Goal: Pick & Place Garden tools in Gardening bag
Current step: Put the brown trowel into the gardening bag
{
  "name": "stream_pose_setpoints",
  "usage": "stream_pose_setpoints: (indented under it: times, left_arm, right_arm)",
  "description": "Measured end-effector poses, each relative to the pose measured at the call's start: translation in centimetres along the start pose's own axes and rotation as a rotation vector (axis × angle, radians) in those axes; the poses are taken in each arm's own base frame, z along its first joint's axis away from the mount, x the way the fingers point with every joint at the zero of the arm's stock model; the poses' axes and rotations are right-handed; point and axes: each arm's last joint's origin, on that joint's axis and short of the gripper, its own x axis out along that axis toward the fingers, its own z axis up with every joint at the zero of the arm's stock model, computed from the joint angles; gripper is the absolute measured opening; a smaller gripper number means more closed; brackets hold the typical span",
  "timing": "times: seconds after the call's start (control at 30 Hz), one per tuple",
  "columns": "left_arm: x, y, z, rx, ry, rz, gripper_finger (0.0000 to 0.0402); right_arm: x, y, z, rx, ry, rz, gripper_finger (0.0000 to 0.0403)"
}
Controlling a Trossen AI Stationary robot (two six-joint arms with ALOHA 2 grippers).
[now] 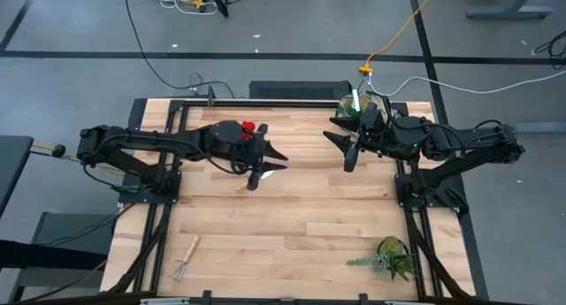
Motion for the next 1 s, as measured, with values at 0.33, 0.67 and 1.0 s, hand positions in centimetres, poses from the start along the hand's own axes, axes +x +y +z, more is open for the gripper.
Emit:
stream_pose_setpoints:
  times: [0.33, 0.67, 1.0]
  left_arm:
    - [-0.3, 0.1, 2.4, 0.033, -0.247, 0.019, 0.0112]
    - [-0.3, 0.1, 2.4, 0.034, -0.248, 0.019, 0.0112]
    - [-0.3, 0.1, 2.4, 0.034, -0.249, 0.018, 0.0112]
  right_arm:
    - [0.0, 0.0, 0.0, 0.000, 0.000, 0.000, 0.0207]
    - [0.0, 0.0, 0.0, 0.001, -0.001, 0.000, 0.0207]
    - [0.0, 0.0, 0.0, -0.074, 0.000, 0.000, 0.0207]
